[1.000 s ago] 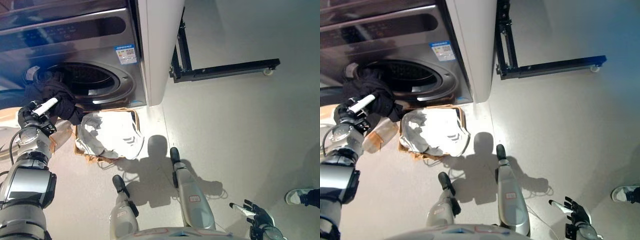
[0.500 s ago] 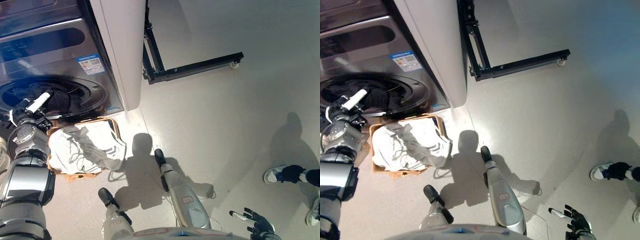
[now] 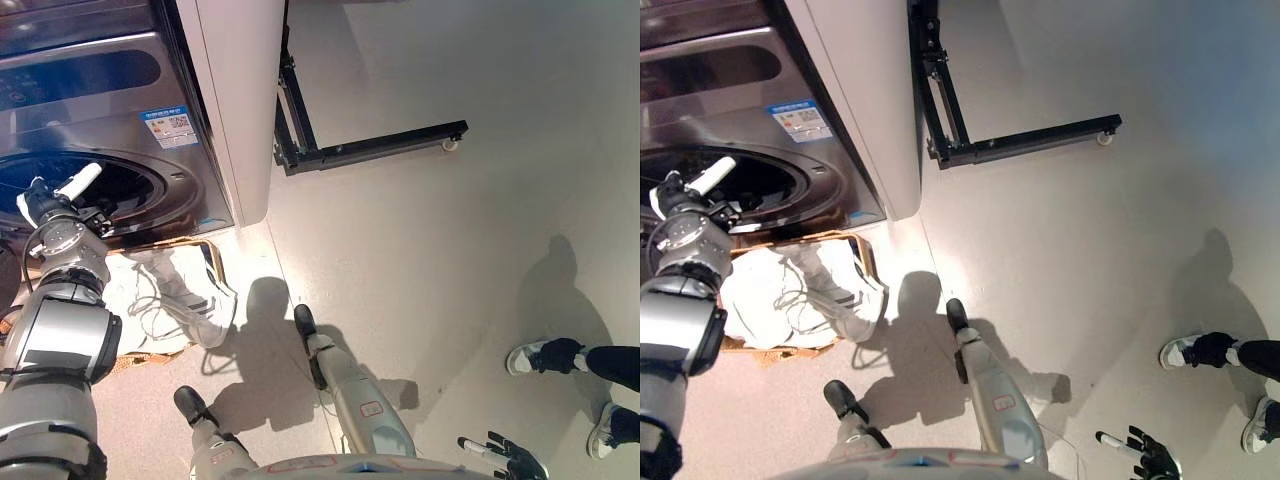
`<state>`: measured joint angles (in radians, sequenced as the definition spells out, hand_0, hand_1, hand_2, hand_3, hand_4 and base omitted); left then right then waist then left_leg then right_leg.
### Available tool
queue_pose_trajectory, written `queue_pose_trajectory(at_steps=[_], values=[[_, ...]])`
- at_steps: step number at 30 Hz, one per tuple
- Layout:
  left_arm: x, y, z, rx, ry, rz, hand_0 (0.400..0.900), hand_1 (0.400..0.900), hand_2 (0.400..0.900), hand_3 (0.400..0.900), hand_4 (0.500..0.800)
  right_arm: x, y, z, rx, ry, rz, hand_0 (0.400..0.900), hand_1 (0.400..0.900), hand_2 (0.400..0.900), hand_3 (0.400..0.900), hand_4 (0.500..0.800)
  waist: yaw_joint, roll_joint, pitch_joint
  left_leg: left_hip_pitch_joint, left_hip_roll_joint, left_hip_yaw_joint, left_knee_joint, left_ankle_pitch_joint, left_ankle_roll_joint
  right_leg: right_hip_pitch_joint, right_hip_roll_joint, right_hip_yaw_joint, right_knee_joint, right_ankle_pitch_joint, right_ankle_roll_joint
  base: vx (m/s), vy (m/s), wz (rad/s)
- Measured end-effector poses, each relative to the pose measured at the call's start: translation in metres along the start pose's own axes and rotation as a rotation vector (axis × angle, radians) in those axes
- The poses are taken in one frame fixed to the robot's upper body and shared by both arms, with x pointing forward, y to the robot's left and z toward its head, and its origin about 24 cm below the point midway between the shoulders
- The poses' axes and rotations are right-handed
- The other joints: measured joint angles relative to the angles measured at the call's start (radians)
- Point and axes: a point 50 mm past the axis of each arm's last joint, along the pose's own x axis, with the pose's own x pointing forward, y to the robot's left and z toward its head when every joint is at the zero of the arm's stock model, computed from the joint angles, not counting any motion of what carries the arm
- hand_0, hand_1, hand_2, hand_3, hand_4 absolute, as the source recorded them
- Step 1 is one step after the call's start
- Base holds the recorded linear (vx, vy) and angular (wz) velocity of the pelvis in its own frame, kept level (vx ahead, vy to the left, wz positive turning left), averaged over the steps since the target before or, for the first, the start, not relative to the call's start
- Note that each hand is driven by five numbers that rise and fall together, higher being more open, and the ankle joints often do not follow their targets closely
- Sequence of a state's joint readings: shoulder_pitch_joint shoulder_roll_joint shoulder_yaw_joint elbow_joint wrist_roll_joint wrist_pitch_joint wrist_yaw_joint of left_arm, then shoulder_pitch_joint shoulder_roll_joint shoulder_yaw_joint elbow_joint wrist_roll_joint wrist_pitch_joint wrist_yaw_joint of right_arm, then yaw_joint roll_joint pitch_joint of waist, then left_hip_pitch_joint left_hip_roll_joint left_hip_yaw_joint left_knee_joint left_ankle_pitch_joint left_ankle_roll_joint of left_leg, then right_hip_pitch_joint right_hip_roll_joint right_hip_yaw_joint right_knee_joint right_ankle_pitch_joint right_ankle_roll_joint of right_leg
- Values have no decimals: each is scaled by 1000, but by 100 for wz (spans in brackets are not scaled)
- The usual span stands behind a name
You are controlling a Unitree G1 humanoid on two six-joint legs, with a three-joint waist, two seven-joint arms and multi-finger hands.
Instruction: Put the clothes in the basket into the washing machine.
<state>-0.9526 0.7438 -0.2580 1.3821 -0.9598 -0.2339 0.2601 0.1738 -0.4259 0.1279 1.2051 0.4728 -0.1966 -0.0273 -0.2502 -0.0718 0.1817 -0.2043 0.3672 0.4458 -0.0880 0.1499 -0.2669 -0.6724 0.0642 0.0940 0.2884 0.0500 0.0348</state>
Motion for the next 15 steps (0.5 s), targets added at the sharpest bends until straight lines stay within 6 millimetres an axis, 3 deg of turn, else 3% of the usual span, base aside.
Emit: queue_pose_trajectory(at_steps=[15], values=[[-4, -16, -2, 10, -16, -42, 900, 900, 900, 900, 800, -2, 3, -6, 16, 5, 7, 900, 900, 900, 900, 800, 12, 22, 14, -16, -5, -71, 0, 18, 7, 24, -24, -49, 6, 2, -3, -61, -2, 15]])
